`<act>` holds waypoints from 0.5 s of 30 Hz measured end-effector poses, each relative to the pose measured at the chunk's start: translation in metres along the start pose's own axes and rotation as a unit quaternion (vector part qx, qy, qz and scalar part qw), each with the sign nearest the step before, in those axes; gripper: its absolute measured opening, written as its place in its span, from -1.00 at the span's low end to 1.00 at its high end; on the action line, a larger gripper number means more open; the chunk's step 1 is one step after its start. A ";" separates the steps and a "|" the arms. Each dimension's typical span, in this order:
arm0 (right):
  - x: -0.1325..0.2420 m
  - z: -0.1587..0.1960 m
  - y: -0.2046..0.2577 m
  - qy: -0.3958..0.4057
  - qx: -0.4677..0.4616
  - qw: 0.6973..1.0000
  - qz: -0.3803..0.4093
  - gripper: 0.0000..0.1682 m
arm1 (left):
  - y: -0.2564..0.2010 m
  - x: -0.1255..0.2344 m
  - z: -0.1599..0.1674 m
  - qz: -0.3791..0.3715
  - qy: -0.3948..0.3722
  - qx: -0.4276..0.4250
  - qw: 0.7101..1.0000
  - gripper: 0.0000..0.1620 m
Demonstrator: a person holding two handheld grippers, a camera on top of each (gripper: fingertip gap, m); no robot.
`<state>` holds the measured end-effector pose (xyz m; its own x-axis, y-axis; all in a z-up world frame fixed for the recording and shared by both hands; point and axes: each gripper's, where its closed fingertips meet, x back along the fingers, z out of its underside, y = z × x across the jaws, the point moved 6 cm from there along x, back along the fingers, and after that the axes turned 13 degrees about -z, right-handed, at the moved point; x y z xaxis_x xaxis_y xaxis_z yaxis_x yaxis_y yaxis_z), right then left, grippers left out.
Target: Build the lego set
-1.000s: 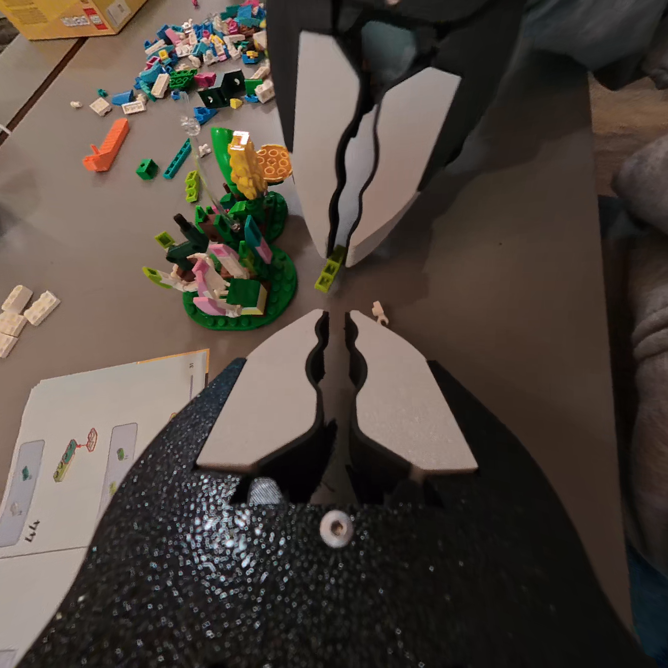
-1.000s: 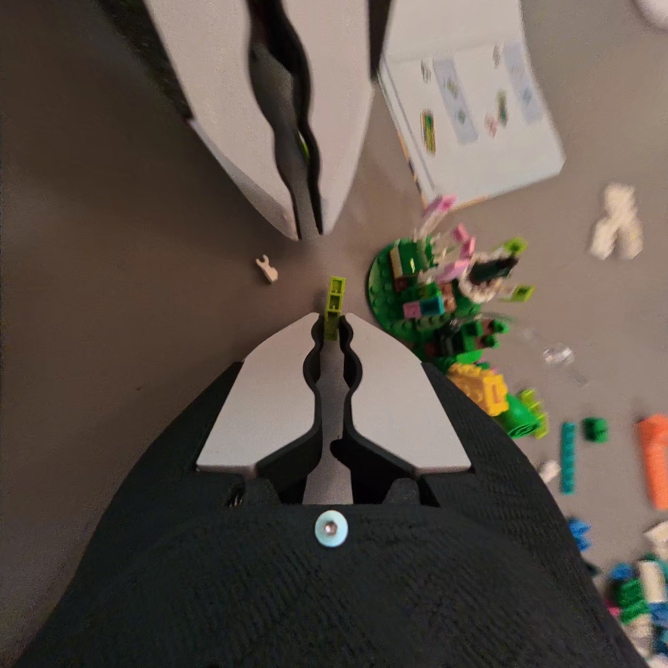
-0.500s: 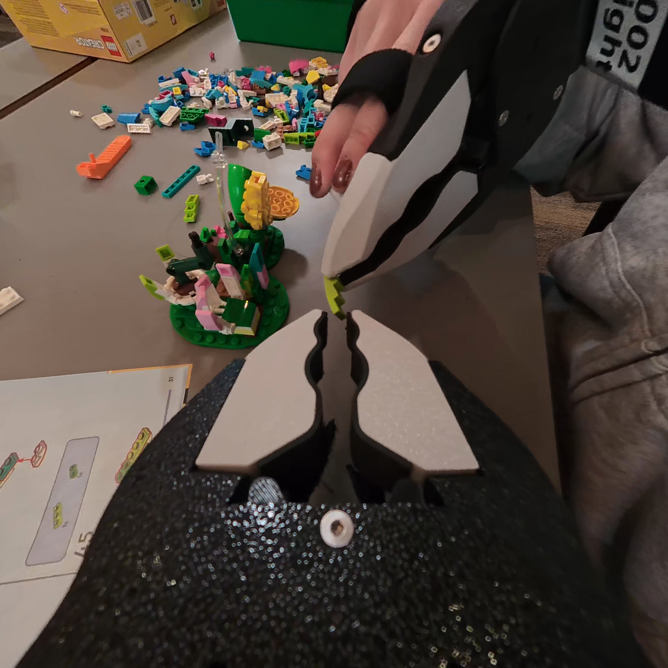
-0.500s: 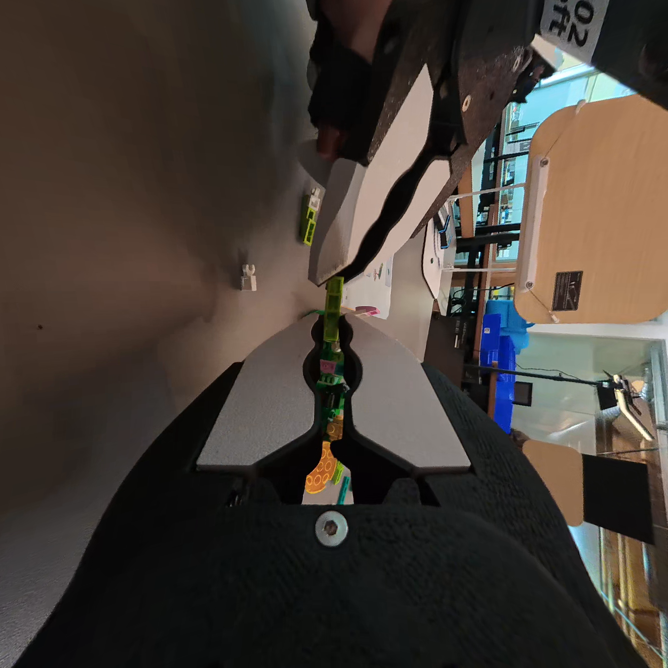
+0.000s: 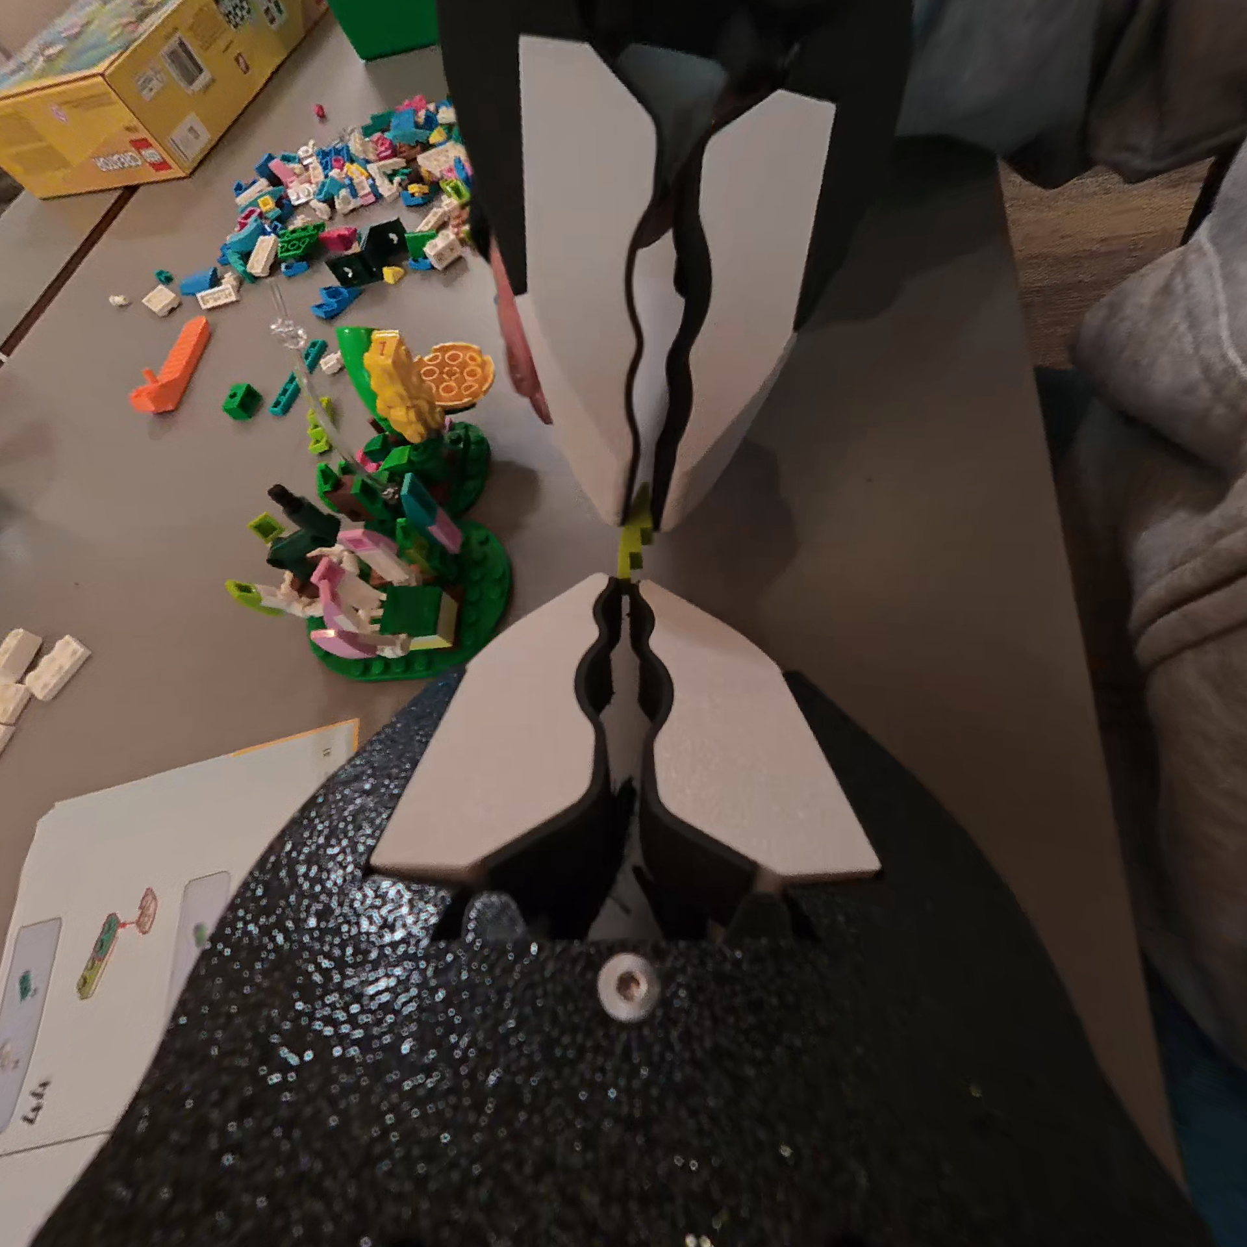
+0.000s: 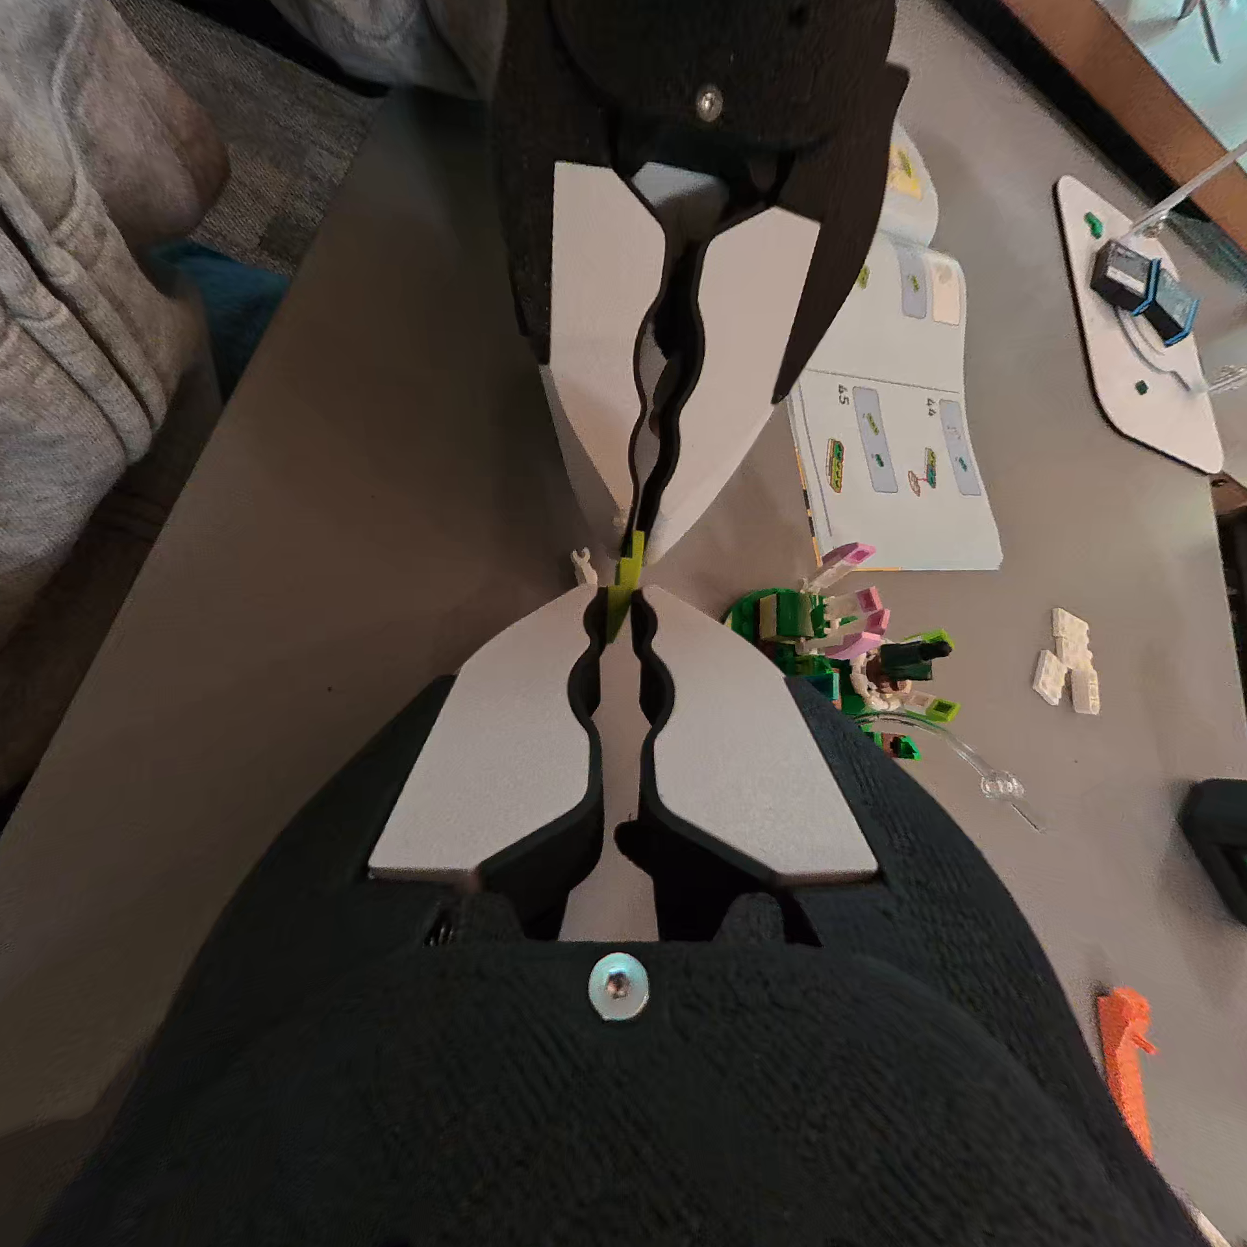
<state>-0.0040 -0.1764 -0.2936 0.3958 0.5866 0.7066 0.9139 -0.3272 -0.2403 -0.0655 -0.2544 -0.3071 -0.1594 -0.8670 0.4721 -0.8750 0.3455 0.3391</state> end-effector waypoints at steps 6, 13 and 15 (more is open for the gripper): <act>-0.003 0.012 -0.005 0.063 -0.007 0.998 -0.014 -0.94 | 0.005 0.004 0.003 -0.025 0.063 0.052 0.996 -0.59; -0.011 0.014 -0.007 0.086 0.012 0.995 -0.058 -0.94 | -0.009 0.001 0.013 -0.024 0.118 0.063 0.991 -0.73; -0.013 0.015 -0.007 0.094 0.019 0.993 -0.070 -0.94 | -0.010 0.000 0.012 -0.020 0.114 0.069 0.991 -0.76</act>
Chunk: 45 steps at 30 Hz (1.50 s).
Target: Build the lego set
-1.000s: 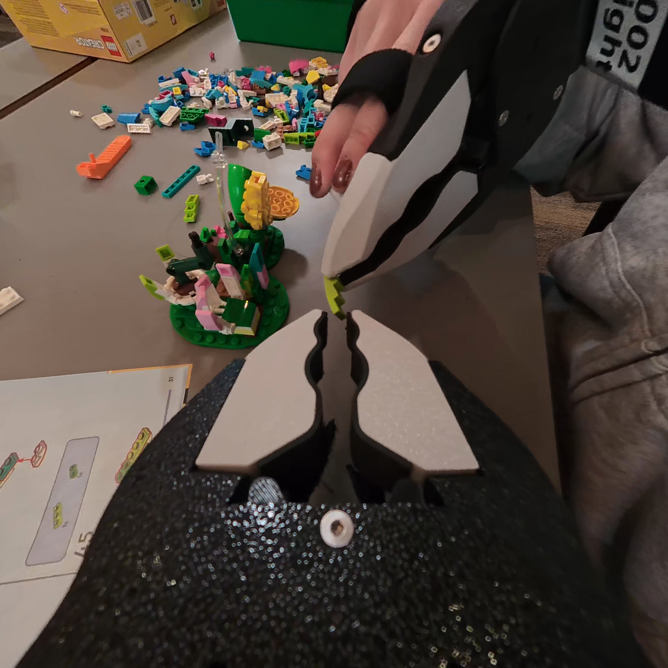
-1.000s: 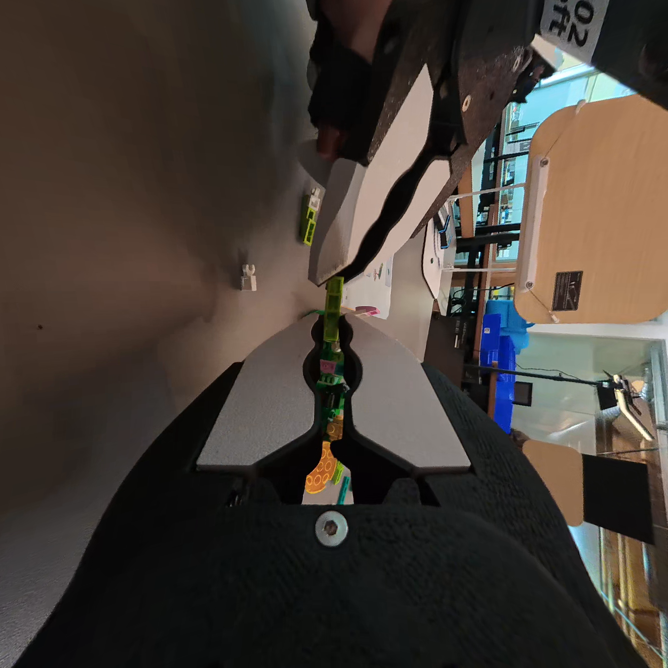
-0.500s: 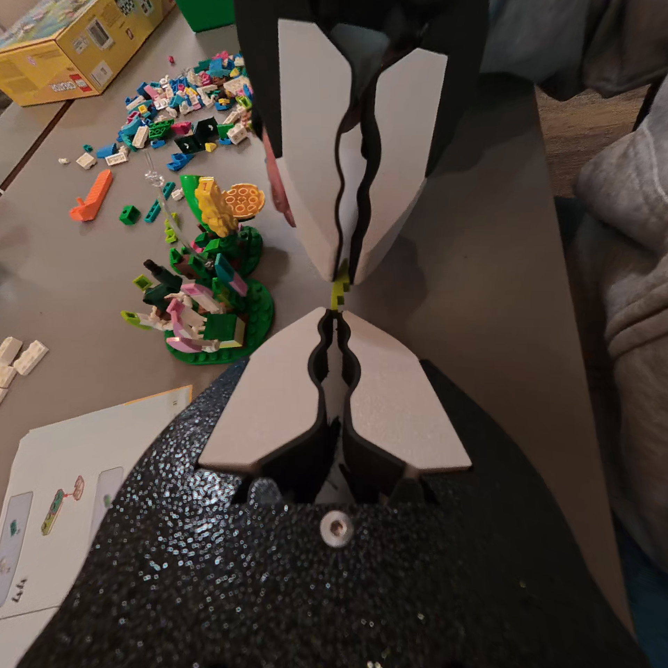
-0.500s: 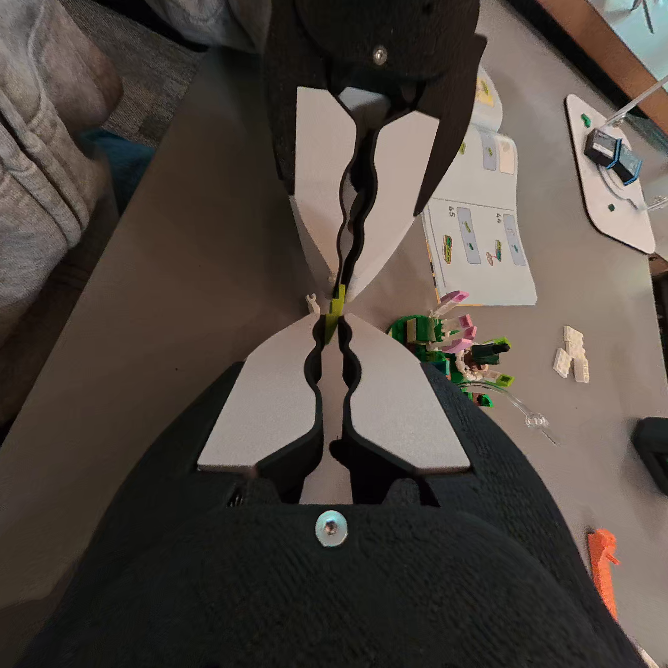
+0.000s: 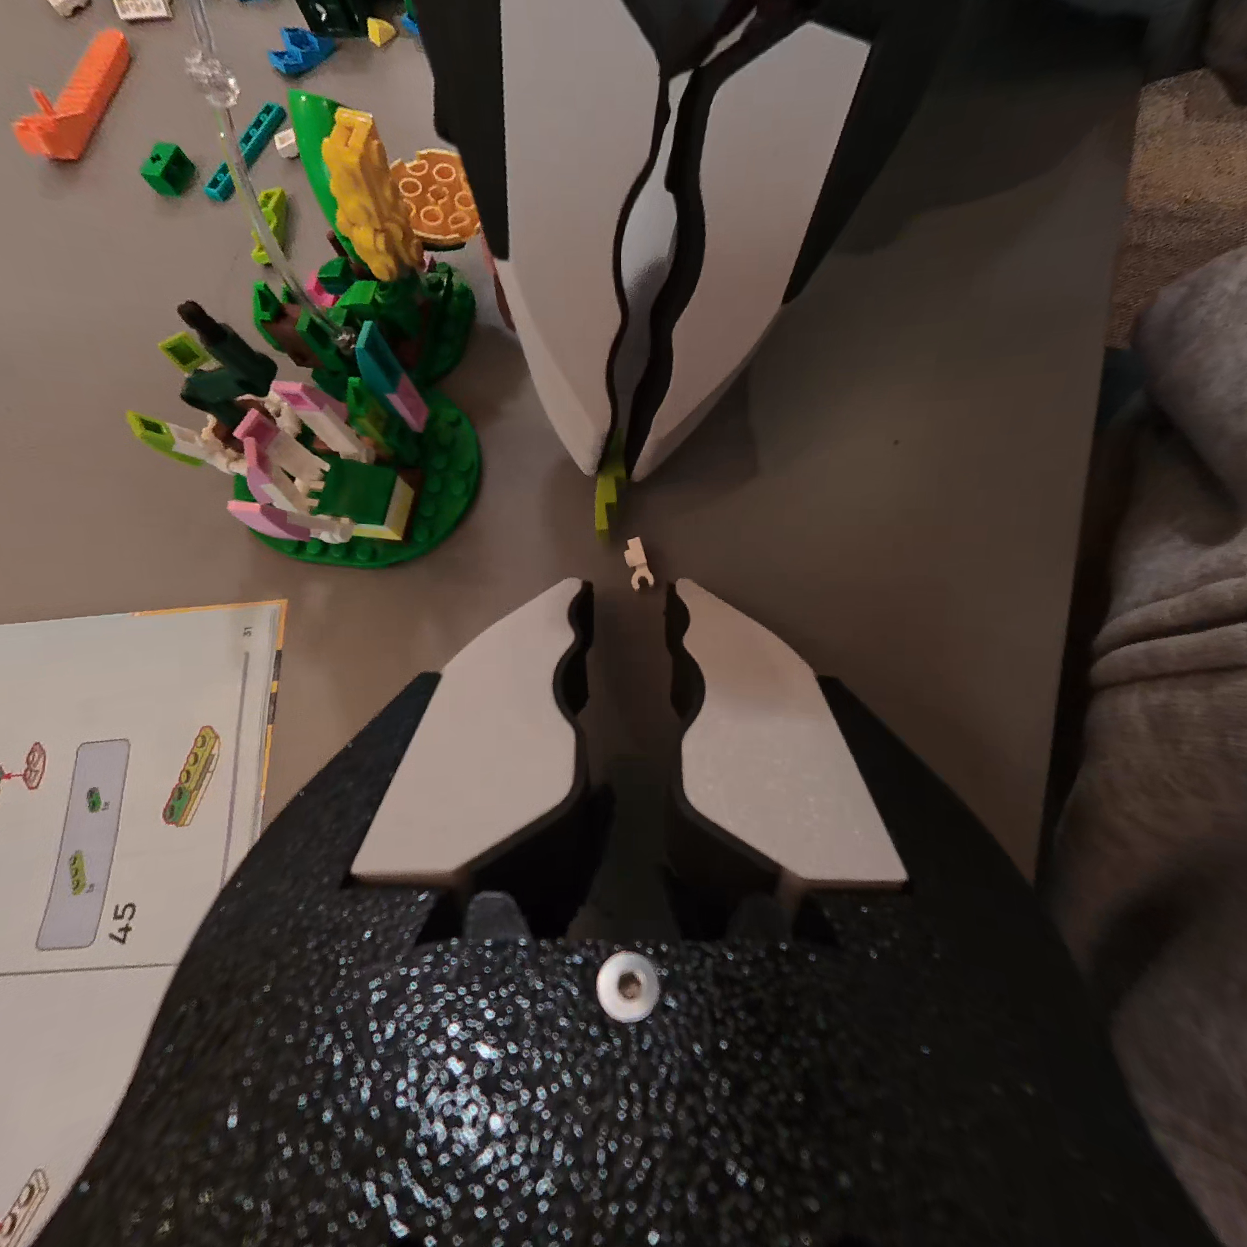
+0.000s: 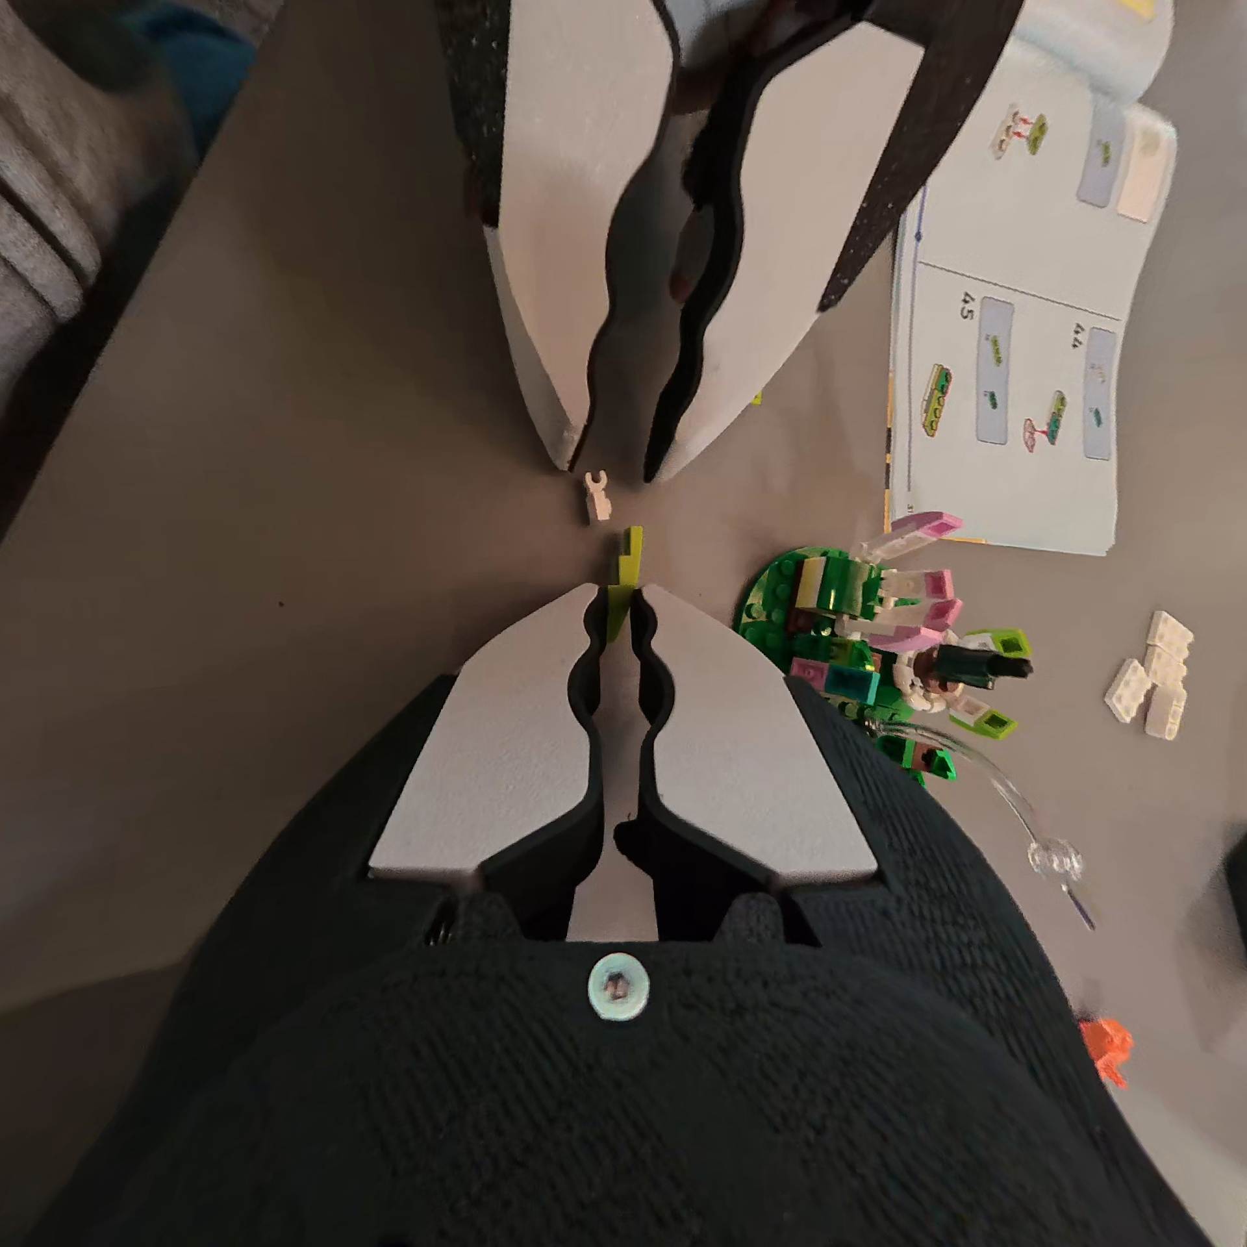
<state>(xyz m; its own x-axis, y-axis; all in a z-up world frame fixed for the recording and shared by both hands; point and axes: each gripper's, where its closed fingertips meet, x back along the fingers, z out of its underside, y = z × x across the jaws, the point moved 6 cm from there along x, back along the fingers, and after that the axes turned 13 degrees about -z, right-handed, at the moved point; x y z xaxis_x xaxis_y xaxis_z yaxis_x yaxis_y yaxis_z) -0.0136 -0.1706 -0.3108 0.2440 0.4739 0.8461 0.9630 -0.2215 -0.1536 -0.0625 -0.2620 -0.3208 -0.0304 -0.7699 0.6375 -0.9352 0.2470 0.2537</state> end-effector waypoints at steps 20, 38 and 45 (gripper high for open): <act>-0.004 -0.010 0.000 0.029 0.019 0.998 -0.053 -0.93 | 0.000 -0.005 -0.004 0.017 0.031 -0.011 0.999 -0.94; -0.010 -0.018 -0.003 -0.032 -0.052 0.996 -0.059 -0.76 | 0.000 -0.006 -0.006 0.008 0.040 -0.019 0.999 -0.94; -0.013 -0.018 -0.005 -0.055 -0.106 0.990 -0.071 -0.90 | 0.000 -0.005 -0.005 0.003 0.027 -0.022 0.999 -0.94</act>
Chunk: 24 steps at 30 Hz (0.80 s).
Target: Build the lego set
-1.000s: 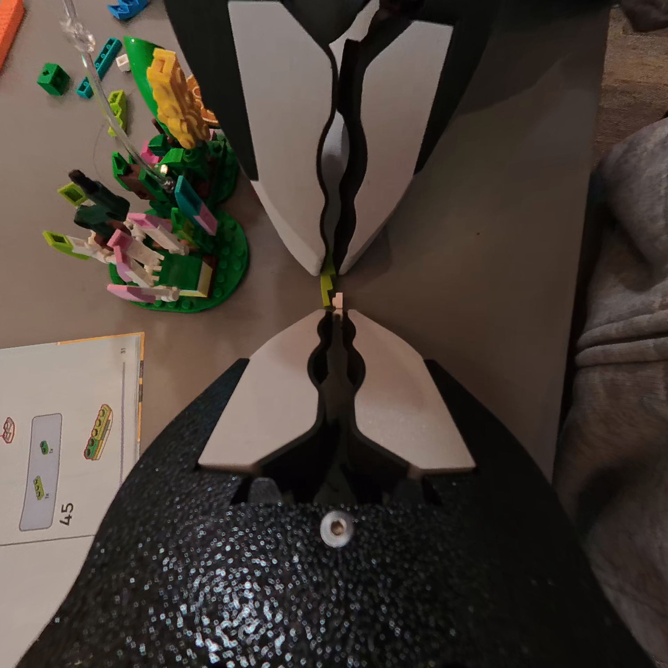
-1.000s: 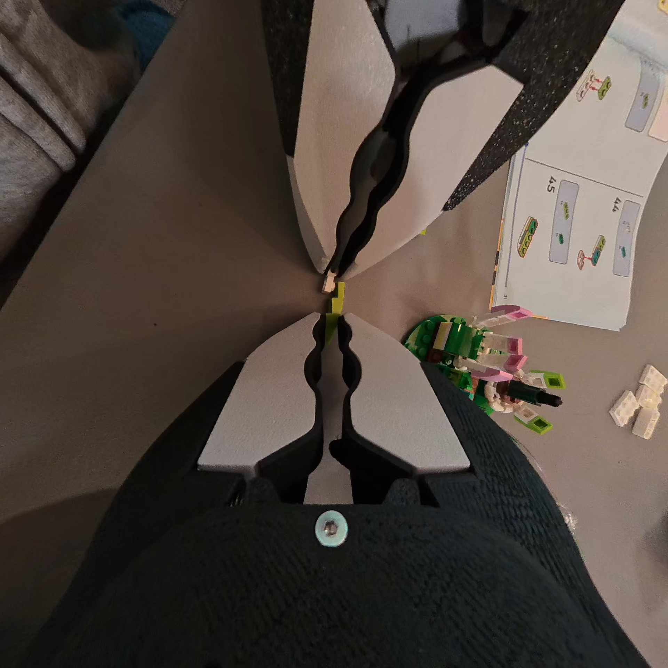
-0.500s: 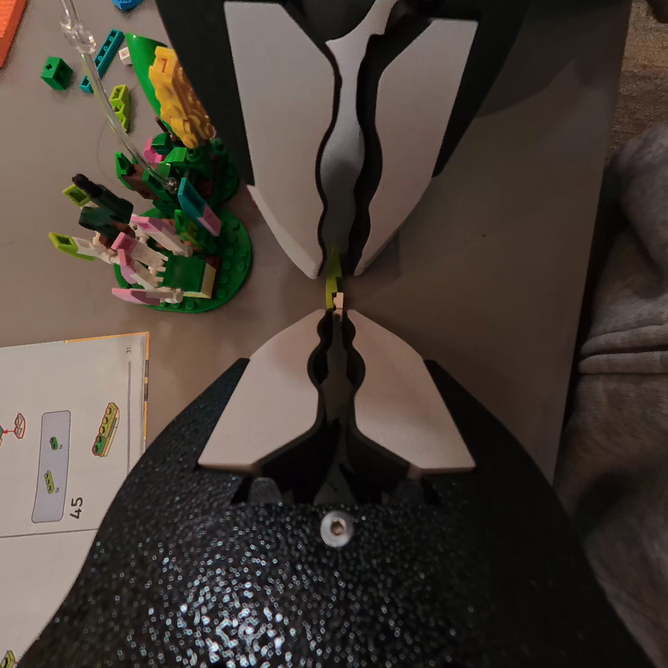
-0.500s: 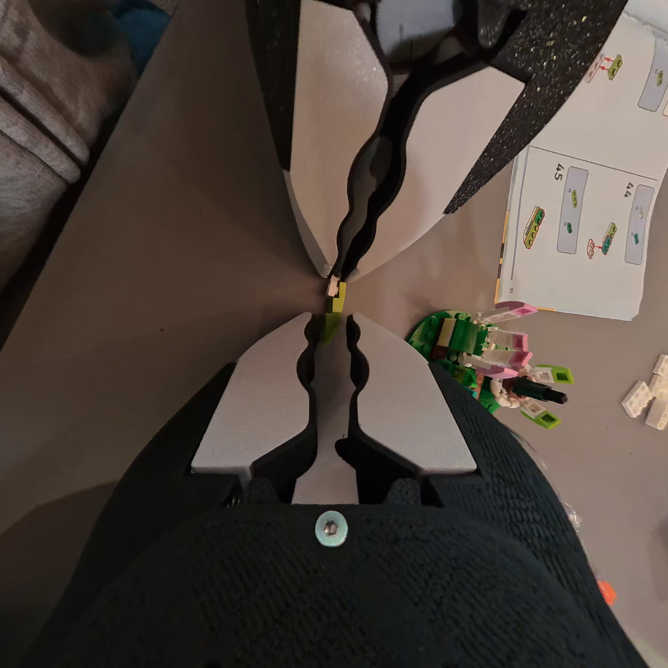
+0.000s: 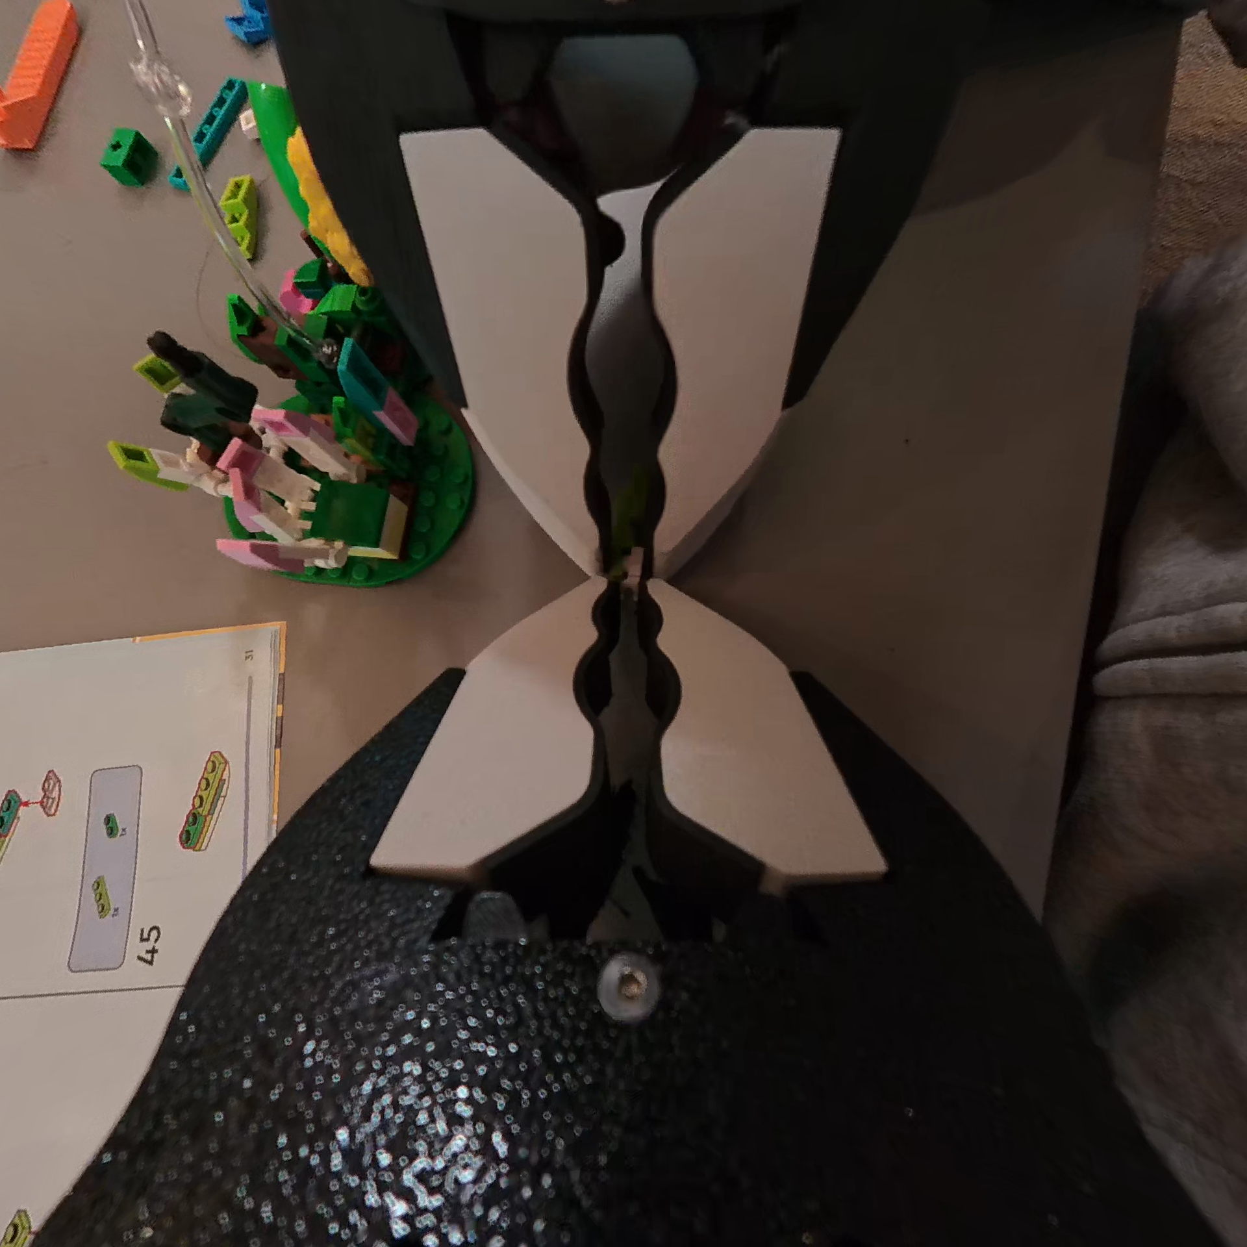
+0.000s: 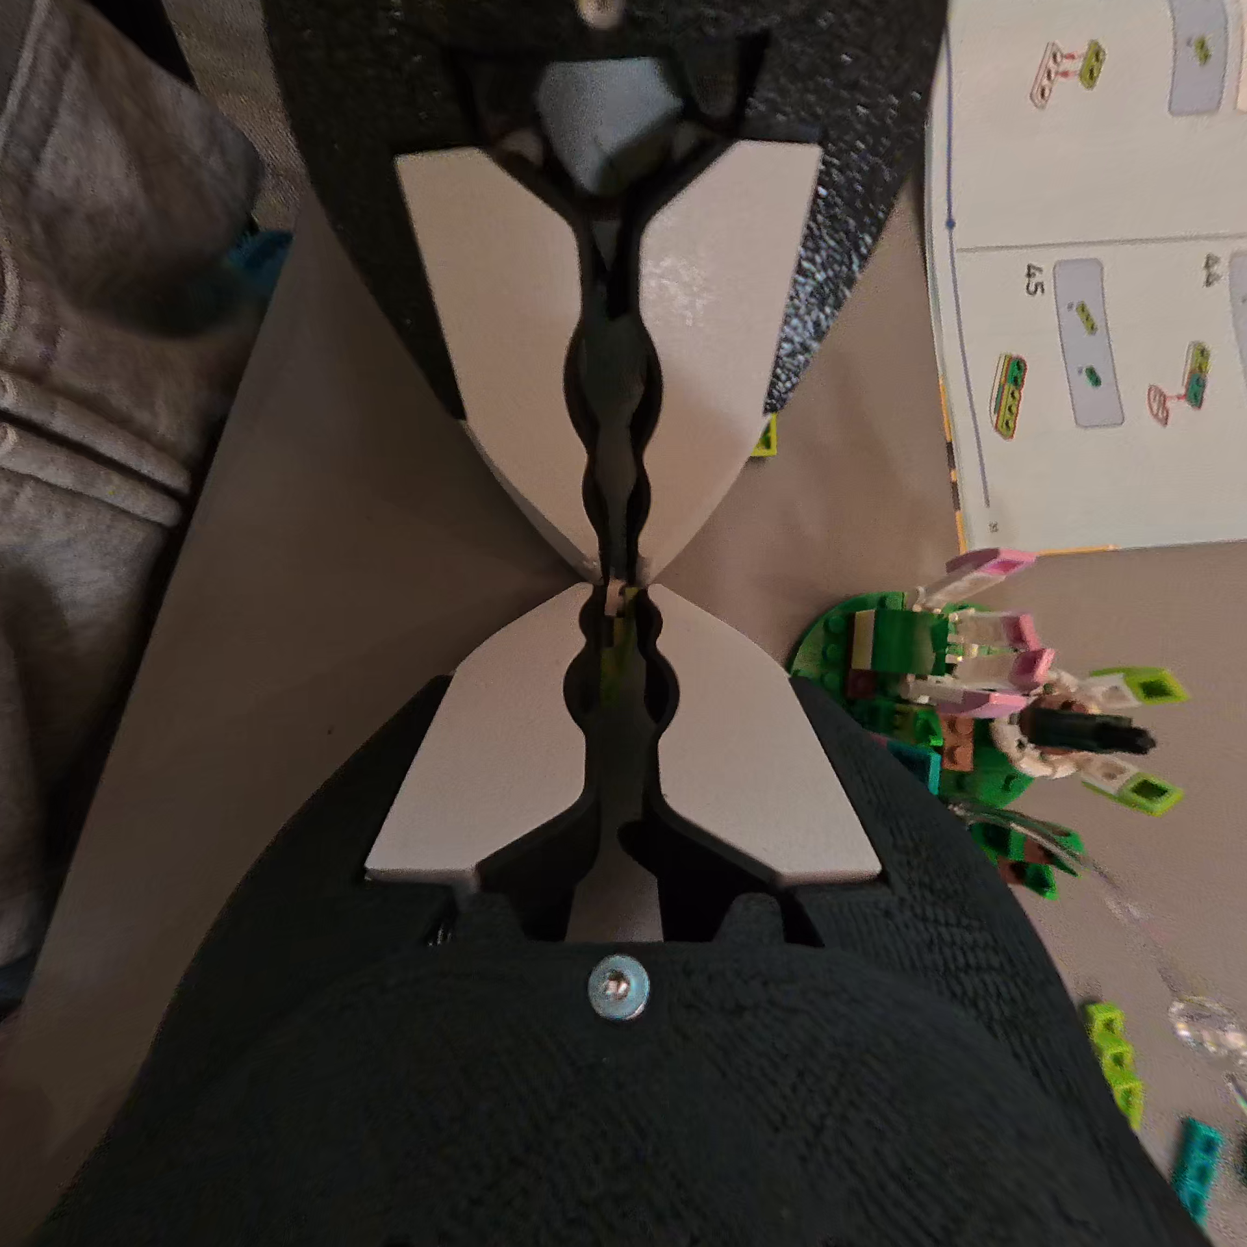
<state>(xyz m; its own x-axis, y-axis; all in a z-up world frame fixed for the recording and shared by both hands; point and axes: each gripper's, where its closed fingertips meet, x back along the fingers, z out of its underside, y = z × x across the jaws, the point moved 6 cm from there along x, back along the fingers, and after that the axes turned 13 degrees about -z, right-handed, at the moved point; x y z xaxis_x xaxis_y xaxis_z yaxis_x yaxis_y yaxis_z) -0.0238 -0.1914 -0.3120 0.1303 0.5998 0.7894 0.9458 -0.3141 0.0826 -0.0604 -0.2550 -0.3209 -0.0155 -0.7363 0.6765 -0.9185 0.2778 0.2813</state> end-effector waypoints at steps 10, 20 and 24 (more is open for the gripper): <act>-0.002 0.002 0.007 -0.017 0.018 0.997 0.066 -0.92 | -0.008 0.003 0.003 -0.045 -0.051 -0.052 0.996 -0.94; -0.004 0.002 0.020 0.009 0.126 0.973 0.194 -0.94 | -0.017 0.006 0.003 -0.135 -0.091 -0.152 0.975 -0.94; 0.000 0.001 0.024 0.039 0.180 0.961 0.205 -0.94 | -0.020 0.007 -0.001 -0.147 -0.104 -0.177 0.968 -0.94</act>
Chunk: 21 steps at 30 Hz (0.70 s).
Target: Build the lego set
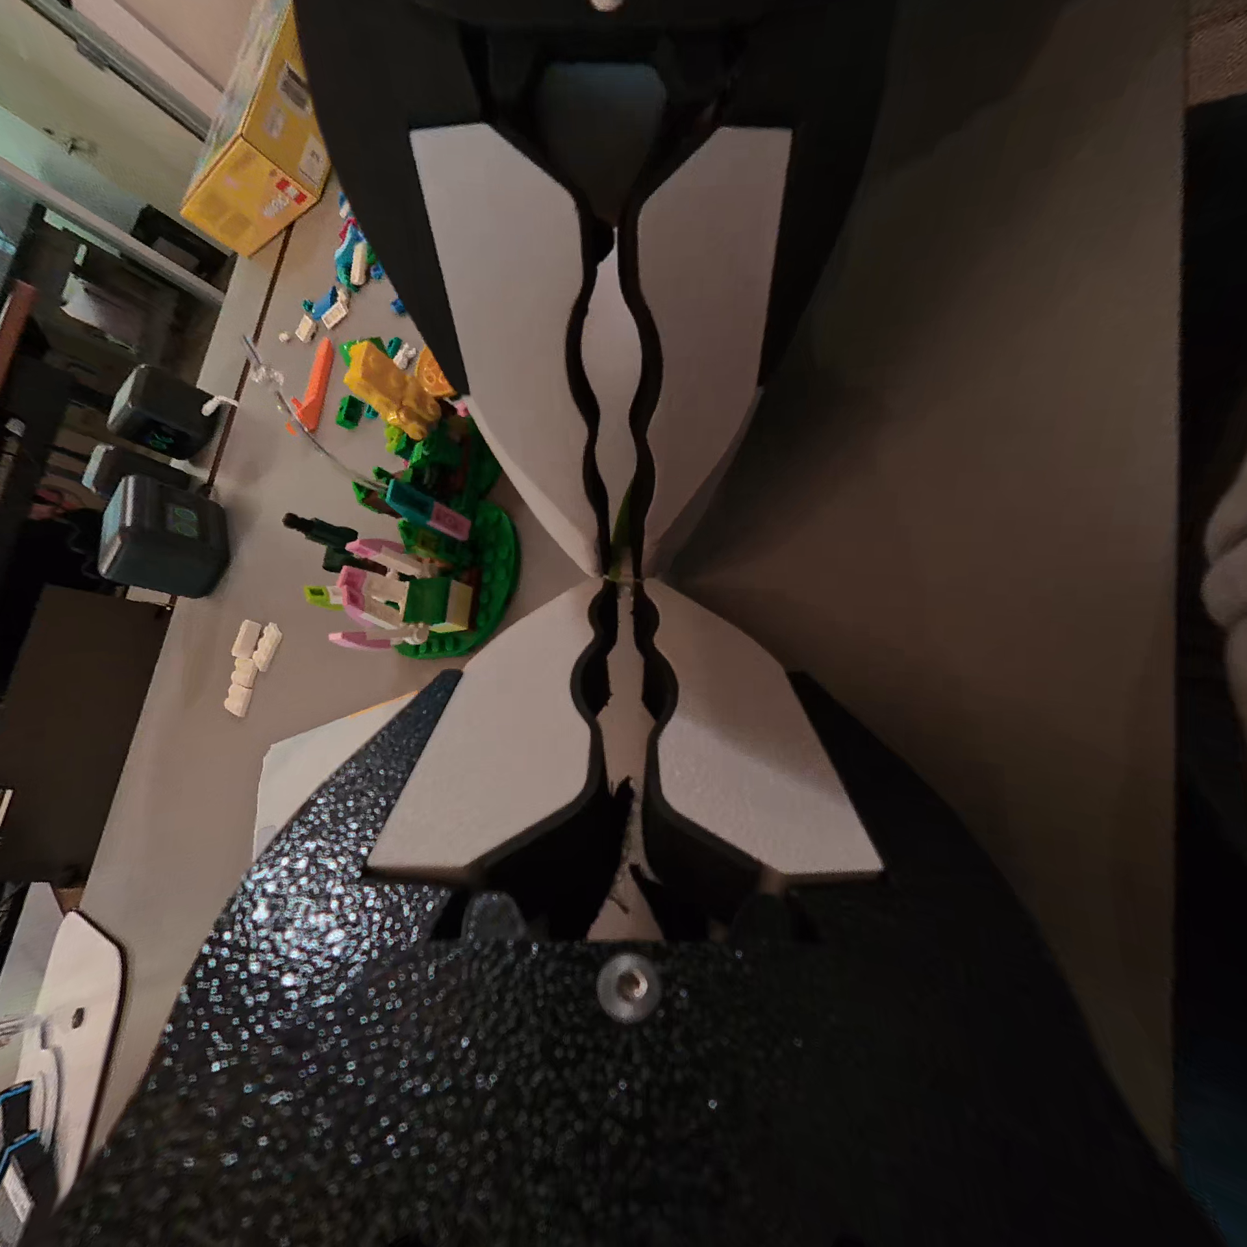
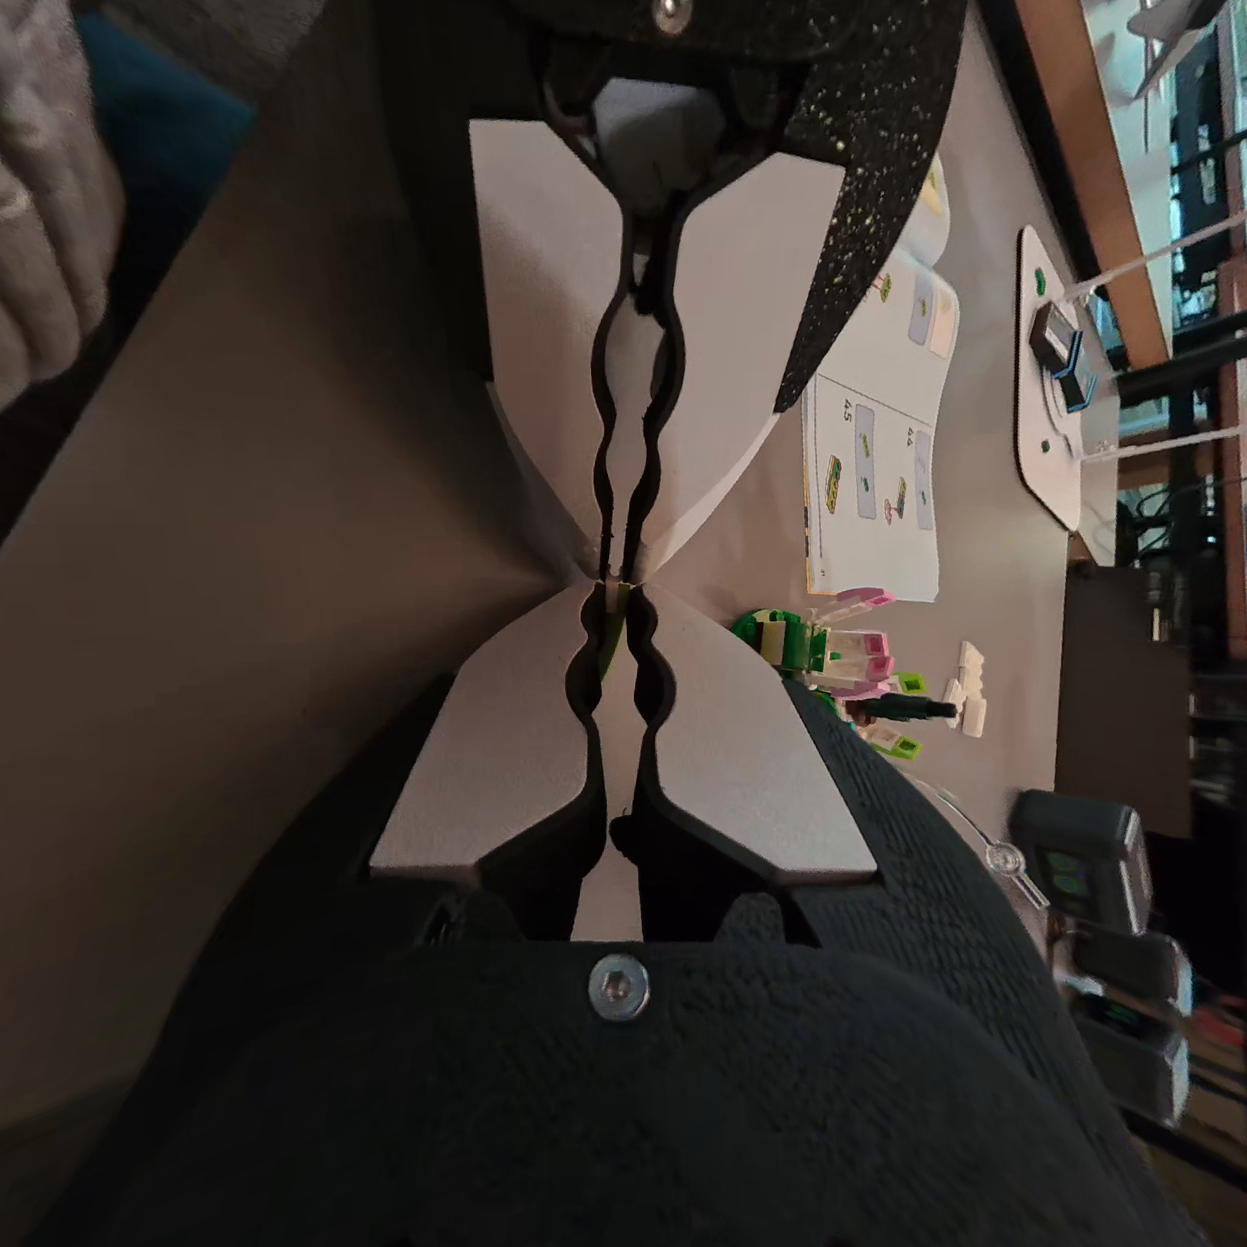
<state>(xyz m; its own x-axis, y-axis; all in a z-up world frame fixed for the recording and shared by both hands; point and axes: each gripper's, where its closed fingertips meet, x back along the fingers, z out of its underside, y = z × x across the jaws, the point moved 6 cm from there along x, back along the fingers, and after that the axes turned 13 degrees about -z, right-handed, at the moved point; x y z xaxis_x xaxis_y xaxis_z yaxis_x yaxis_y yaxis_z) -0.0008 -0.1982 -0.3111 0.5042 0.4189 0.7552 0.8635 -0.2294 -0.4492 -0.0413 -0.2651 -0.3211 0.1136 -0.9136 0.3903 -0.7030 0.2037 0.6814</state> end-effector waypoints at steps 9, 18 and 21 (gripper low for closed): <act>0.005 0.003 -0.008 -0.080 -0.116 0.989 -0.050 -0.83 | 0.011 0.002 -0.002 0.036 -0.005 0.068 0.997 -0.94; -0.002 0.002 -0.008 -0.037 -0.073 0.996 -0.032 -0.92 | 0.011 0.004 -0.003 0.040 -0.007 0.068 0.997 -0.94; -0.005 -0.001 -0.007 -0.027 -0.058 0.998 -0.007 -0.93 | 0.011 0.007 -0.001 0.029 0.005 0.069 0.997 -0.94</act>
<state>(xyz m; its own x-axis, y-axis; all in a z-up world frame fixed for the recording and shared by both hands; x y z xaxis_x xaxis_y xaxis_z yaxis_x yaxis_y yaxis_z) -0.0093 -0.1997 -0.3113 0.4929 0.4692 0.7327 0.8681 -0.3220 -0.3778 -0.0474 -0.2691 -0.3099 0.0771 -0.8981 0.4329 -0.7981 0.2047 0.5667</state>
